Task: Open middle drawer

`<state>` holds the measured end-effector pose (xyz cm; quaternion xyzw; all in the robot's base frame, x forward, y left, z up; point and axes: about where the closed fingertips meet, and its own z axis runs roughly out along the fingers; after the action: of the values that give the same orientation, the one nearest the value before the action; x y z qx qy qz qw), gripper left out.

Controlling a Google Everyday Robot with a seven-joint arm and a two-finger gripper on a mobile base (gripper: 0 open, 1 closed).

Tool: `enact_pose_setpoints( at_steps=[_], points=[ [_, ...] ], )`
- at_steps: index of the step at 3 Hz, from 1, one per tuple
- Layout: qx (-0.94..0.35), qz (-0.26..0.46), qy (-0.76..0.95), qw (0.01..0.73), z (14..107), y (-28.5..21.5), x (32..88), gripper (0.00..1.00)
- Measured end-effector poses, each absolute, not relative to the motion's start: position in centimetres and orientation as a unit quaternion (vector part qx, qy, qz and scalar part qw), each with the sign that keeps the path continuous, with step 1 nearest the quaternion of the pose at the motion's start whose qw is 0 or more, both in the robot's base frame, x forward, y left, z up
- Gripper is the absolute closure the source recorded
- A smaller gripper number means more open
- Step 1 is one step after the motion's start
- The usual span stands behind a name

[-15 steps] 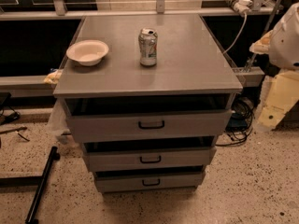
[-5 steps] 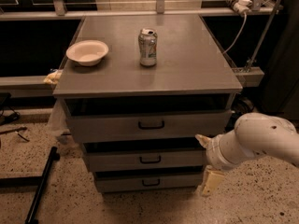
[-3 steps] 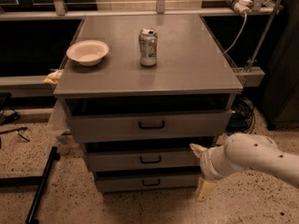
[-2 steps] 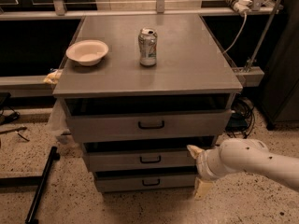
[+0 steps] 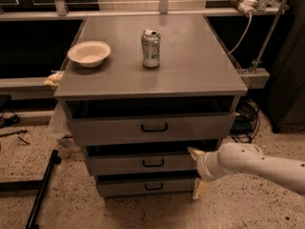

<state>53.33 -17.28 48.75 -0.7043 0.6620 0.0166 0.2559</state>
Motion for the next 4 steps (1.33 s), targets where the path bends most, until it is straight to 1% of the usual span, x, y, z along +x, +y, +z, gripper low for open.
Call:
enact_pose_setpoints(
  at_steps=[4],
  points=[
    [-0.703, 0.048, 0.657, 0.268, 44.0, -16.0, 59.3, 0.0]
  ],
)
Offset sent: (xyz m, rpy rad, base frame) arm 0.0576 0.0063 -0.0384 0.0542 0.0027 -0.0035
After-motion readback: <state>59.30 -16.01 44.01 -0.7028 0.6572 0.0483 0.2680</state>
